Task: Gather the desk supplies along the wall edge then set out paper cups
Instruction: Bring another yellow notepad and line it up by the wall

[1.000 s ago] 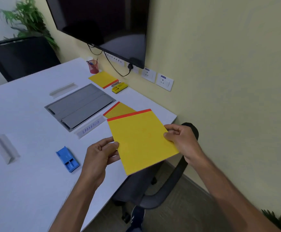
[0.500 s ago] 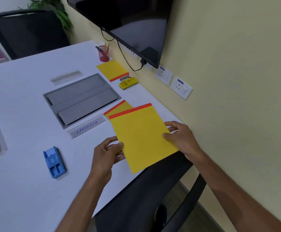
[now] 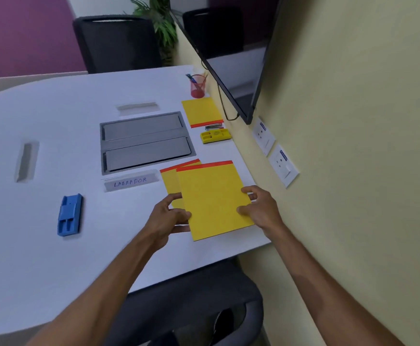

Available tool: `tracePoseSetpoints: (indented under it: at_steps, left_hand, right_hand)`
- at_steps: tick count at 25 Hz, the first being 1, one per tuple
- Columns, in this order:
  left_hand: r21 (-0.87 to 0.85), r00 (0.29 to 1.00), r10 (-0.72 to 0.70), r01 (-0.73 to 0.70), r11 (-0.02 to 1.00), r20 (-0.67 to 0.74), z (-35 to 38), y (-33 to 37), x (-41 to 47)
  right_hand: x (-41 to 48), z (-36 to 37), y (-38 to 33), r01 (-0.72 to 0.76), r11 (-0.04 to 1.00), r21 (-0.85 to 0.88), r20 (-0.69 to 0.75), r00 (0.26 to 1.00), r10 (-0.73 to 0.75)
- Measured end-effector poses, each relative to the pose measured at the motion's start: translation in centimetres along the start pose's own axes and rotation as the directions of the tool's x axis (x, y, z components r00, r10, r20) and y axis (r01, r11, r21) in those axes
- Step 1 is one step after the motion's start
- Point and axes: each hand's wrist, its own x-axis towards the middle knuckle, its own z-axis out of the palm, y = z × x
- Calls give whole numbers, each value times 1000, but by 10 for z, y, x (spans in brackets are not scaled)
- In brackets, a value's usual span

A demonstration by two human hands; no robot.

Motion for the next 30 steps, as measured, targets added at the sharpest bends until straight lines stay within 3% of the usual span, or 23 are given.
tracePoseSetpoints:
  at_steps: [4, 8, 12, 15, 18, 21, 30]
  left_hand:
    - [-36, 994, -2, -2, 999, -111, 23, -2, 16]
    - [-35, 986, -13, 7, 999, -167, 38, 5, 54]
    - [-11, 984, -27, 25, 1000, -176, 52, 5, 104]
    - [-6, 976, -73, 73, 997, -206, 61, 3, 142]
    - [3, 969, -111, 114, 993, -220, 68, -1, 180]
    - [9, 964, -114, 120, 993, -241, 76, -3, 217]
    - [49, 959, -117, 134, 990, -259, 100, -4, 303]
  right_hand:
    - [23, -8, 5, 46, 996, -75, -4, 999, -47]
    - [55, -13, 12, 87, 958, -272, 5, 996, -89]
    - [80, -4, 33, 203, 860, -468, 24, 976, -217]
    - [102, 7, 48, 357, 777, -518, 221, 934, -281]
    - [131, 18, 68, 485, 615, -621, 321, 874, -365]
    - [174, 30, 83, 513, 459, -725, 350, 849, -396]
    - [249, 38, 108, 533, 360, -766, 395, 831, -391]
